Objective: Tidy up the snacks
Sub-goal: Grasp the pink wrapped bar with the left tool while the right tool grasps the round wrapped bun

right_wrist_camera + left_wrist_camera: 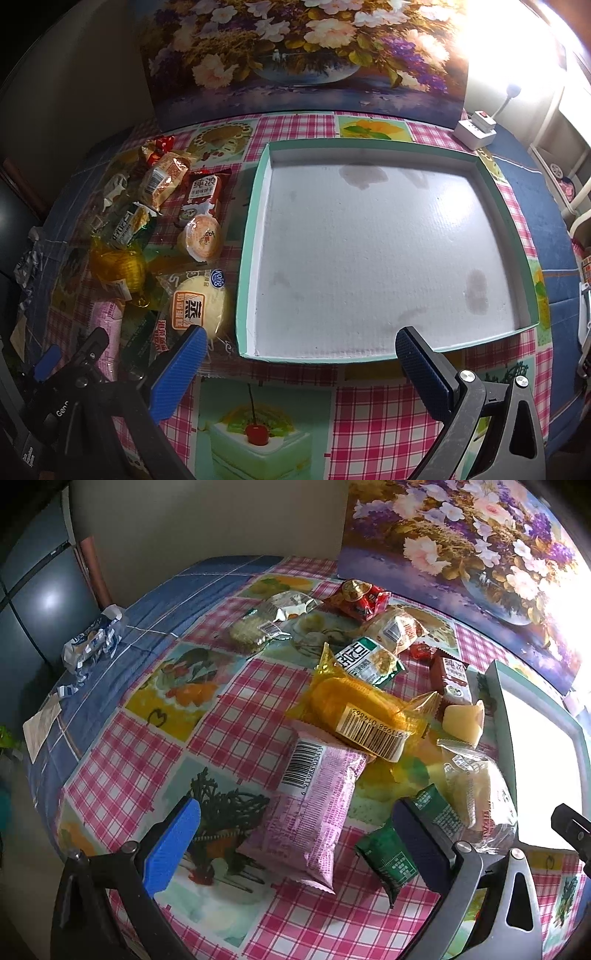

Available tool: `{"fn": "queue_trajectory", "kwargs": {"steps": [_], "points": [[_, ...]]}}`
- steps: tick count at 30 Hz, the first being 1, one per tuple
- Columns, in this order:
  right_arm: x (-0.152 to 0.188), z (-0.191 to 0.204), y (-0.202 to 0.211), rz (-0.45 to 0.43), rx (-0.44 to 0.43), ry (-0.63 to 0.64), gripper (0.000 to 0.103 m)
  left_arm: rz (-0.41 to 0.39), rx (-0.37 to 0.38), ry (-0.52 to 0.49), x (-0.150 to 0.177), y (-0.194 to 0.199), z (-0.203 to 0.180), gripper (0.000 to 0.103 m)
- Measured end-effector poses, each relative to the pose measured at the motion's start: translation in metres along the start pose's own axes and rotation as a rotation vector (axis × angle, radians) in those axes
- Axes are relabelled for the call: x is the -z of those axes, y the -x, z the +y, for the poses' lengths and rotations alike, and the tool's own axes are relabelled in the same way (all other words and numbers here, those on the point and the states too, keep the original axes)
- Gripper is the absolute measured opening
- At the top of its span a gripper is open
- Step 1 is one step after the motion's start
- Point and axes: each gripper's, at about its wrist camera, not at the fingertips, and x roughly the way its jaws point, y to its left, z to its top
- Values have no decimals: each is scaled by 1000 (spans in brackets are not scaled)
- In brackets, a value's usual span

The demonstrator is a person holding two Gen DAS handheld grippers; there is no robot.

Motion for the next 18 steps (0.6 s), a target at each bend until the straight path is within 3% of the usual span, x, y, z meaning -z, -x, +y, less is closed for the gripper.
{"fn": "queue_trajectory", "kwargs": {"steps": [2, 7, 14, 16, 18], "points": [[-1, 4, -3, 7, -4, 9, 103, 5, -5, -1, 0, -3, 1, 103], [-2, 13, -16, 54, -123, -19, 103, 20, -7, -5, -2, -10, 2, 103], [-6, 35, -26, 56, -156, 12, 103, 34, 0, -21, -6, -21, 1, 102], [-8, 42, -27, 51, -165, 28, 102, 36, 2, -21, -7, -23, 1, 100], [-9, 48, -28, 49, -178, 46, 97, 40, 5, -19, -8, -25, 3, 91]]}}
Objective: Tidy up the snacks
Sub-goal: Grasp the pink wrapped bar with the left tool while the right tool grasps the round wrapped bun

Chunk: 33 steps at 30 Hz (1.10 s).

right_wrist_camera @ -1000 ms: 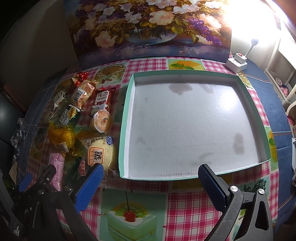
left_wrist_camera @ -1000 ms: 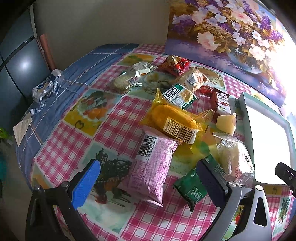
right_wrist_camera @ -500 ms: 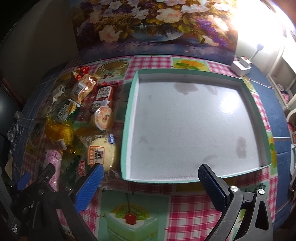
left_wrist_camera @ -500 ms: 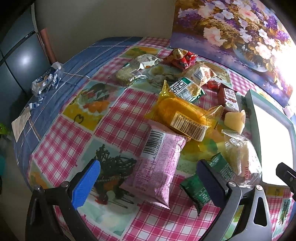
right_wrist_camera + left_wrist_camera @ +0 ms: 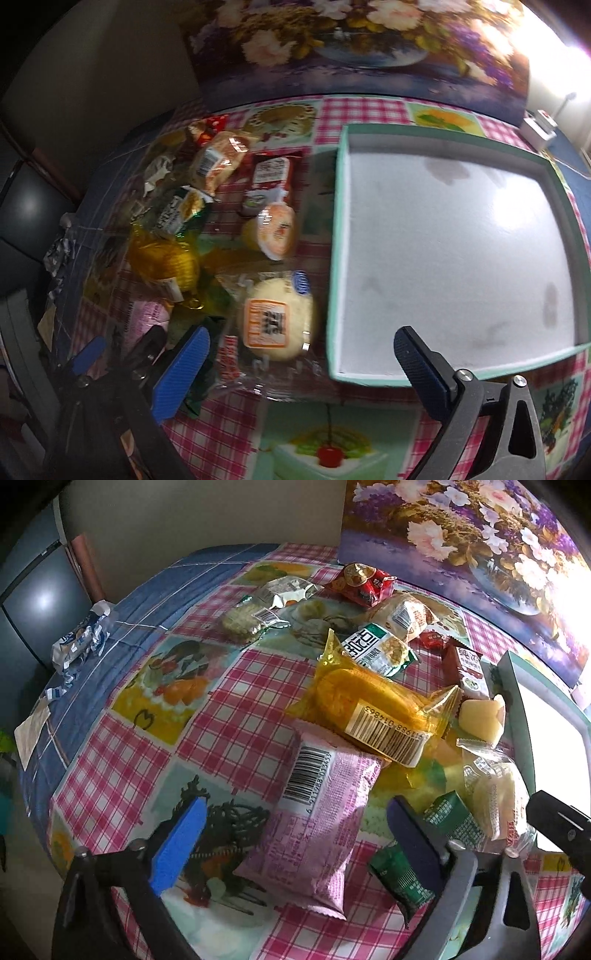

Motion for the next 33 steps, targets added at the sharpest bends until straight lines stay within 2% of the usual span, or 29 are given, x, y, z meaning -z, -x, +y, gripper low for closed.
{"fn": "queue_trajectory", "kwargs": {"steps": [6, 9, 10, 11, 12, 13, 17, 21, 28, 33], "points": [[-1, 16, -8, 15, -26, 54, 80, 21, 22, 8, -1, -9, 3, 80], [-1, 20, -12, 24, -13, 71, 78, 17, 30, 8, -2, -10, 4, 78], [-1, 21, -13, 21, -6, 76, 73, 16, 35, 9, -2, -10, 4, 75], [-2, 21, -13, 18, 1, 79, 69, 16, 42, 11, -2, -10, 5, 66], [-2, 21, -12, 14, 7, 80, 61, 17, 44, 13, -2, -10, 5, 59], [-1, 21, -13, 23, 1, 76, 58, 19, 42, 15, -2, -11, 6, 56], [-1, 23, -18, 41, 6, 84, 58, 28, 44, 29, -1, -15, 10, 47], [1, 25, -20, 47, 22, 100, 55, 19, 40, 40, -1, -14, 14, 44], [-1, 21, -17, 30, 17, 82, 42, 17, 35, 66, -1, -11, 20, 43], [-1, 20, -11, 18, -5, 69, 42, -2, 27, 64, -2, -2, 19, 42]]}}
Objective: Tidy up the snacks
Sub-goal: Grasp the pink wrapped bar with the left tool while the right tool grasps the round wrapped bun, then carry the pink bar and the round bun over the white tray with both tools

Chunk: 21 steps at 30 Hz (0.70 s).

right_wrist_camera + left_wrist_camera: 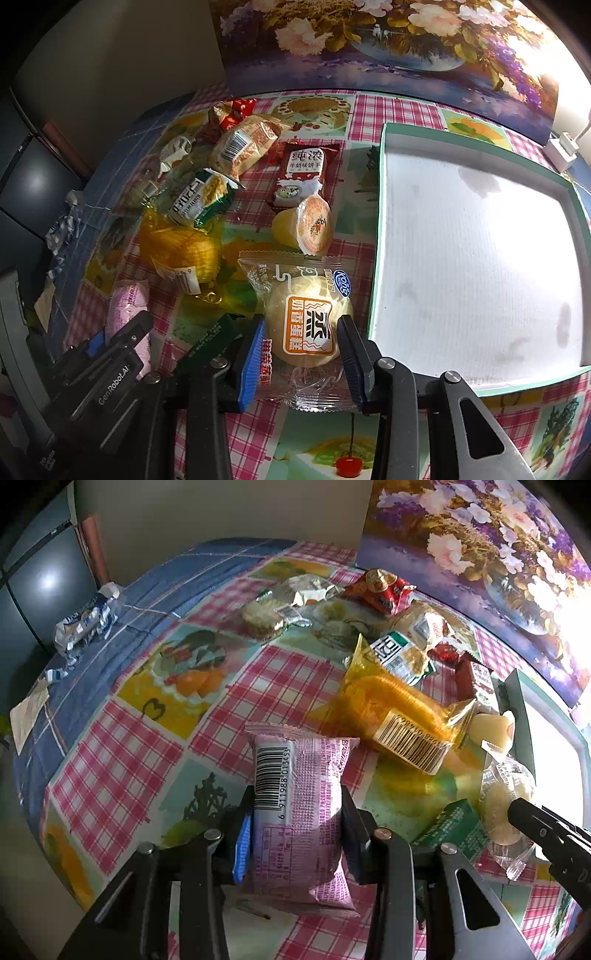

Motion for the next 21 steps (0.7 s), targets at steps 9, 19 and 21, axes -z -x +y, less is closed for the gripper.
{"fn": "queue_trajectory", "kwargs": {"steps": [9, 19, 21], "points": [[-2, -3, 24, -51, -33, -24, 42, -3, -38, -3, -7, 21, -3, 42], [-8, -19, 51, -130, -55, -74, 42, -47, -27, -39, -26, 52, -31, 42], [-12, -24, 57, -150, -24, -82, 42, -54, -23, -50, -31, 58, -40, 42]]}}
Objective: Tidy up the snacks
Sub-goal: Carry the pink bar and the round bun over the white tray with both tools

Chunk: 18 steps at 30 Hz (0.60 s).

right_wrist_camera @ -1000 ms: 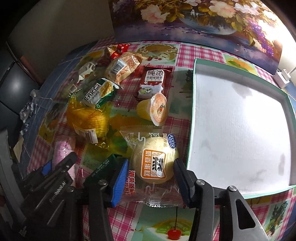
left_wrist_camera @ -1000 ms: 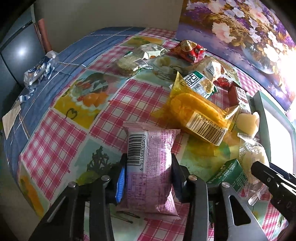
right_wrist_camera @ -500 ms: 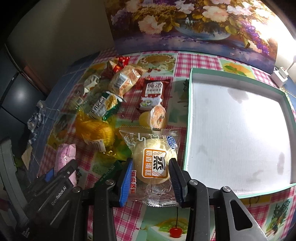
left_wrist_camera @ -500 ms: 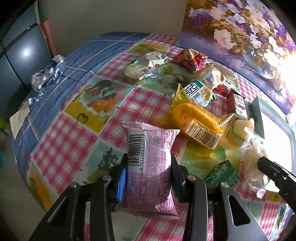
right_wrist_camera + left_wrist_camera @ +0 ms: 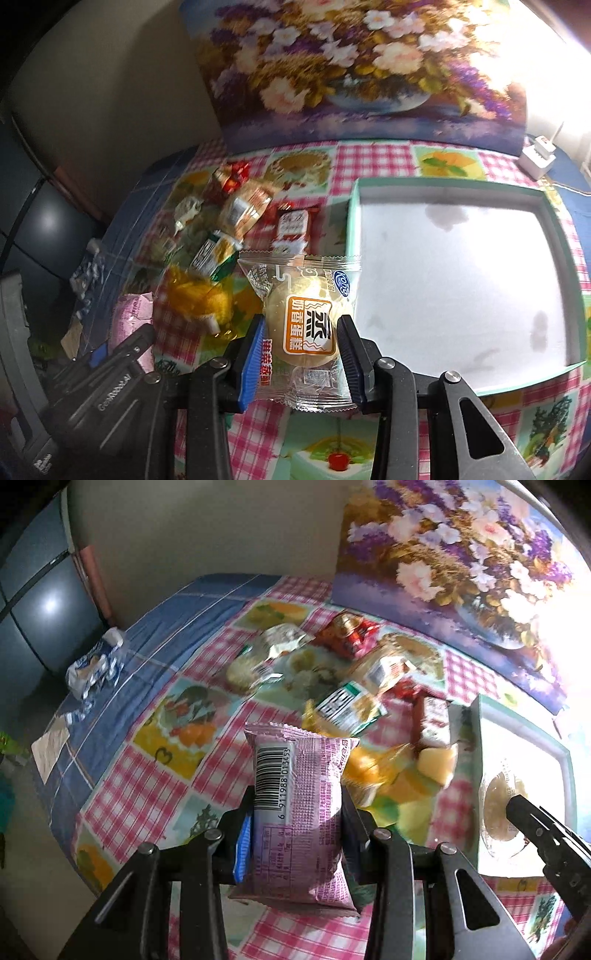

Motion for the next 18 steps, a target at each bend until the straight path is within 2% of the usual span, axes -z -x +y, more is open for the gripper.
{"fn": "queue_trajectory", "kwargs": {"steps": [3, 5, 10, 18], "points": [[-6, -8, 8, -38, 89, 13, 42, -19, 5, -23, -8, 8, -16, 42], [-10, -17, 10, -40, 62, -25, 42, -25, 13, -35, -12, 12, -27, 42], [-15, -35, 11, -48, 77, -67, 42, -21, 41, -65, -21, 14, -57, 42], [-27, -90, 13, -68, 159, -203, 42, 0, 72, -130, -33, 11, -113, 42]]}}
